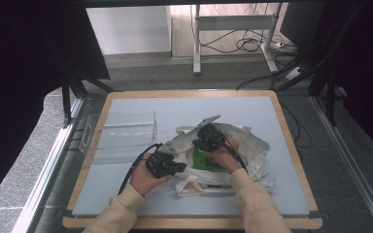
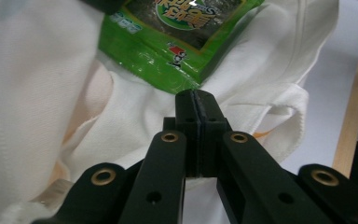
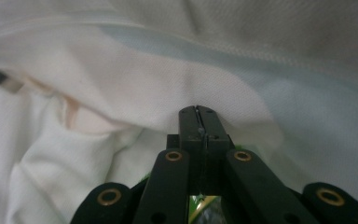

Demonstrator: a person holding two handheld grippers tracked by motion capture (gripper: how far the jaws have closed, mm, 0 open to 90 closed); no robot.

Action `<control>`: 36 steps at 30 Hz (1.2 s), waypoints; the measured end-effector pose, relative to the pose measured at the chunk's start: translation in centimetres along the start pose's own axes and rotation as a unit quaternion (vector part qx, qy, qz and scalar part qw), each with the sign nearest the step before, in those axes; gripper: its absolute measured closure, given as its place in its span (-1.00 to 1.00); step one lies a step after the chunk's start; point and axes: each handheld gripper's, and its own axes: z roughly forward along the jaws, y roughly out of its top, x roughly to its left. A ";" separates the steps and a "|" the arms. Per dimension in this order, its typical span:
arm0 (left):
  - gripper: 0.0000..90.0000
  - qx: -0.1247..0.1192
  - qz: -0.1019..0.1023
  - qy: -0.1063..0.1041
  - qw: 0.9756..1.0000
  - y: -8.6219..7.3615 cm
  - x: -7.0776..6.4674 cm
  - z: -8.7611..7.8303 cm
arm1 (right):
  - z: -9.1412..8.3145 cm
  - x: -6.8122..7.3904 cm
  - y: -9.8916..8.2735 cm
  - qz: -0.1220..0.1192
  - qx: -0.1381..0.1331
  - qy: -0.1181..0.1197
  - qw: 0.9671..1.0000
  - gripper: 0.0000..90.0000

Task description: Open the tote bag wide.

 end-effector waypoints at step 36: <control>0.97 0.000 0.000 -0.005 1.000 0.0 -0.3 0.4 | -1.4 -1.1 0.8 0.010 -0.017 -0.023 1.000 0.99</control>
